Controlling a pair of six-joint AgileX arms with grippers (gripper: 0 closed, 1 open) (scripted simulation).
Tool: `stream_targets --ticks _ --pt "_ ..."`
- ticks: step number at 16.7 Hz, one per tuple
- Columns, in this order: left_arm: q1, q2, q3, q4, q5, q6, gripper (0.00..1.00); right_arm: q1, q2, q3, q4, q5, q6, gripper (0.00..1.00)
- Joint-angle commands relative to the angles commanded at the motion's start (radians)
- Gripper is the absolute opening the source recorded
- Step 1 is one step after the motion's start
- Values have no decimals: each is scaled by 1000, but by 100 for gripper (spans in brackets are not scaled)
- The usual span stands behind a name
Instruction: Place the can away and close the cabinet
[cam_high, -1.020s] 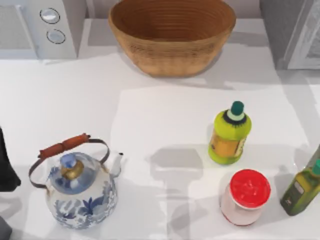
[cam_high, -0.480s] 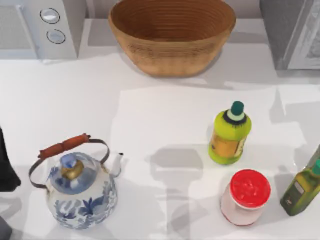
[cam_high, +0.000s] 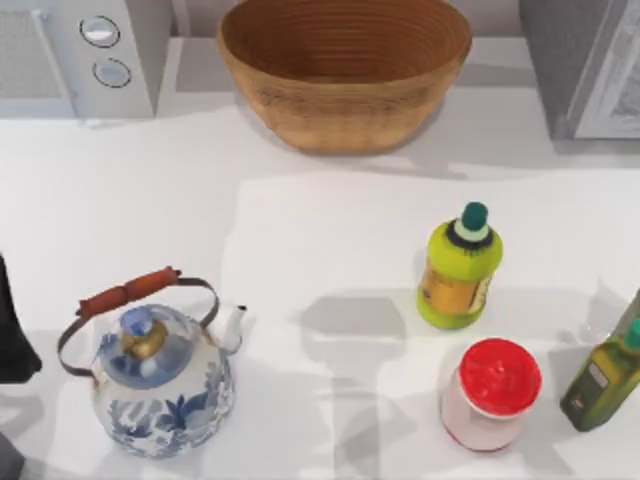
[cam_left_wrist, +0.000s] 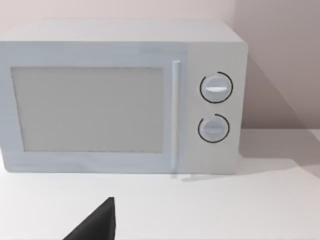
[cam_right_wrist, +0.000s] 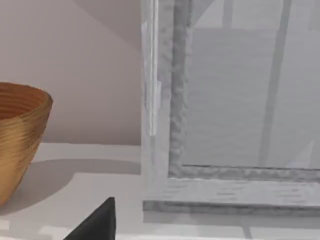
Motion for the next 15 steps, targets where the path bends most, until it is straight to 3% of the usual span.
stream_targets --ticks 4,11,15 --pt "0 0 0 0 0 0 100 -3 -118 -147 25 6 16 100" --pt "0 0 0 0 0 0 100 -1 -121 -157 27 5 16 100" --pt "0 0 0 0 0 0 100 -80 -14 -140 115 -85 19 100"
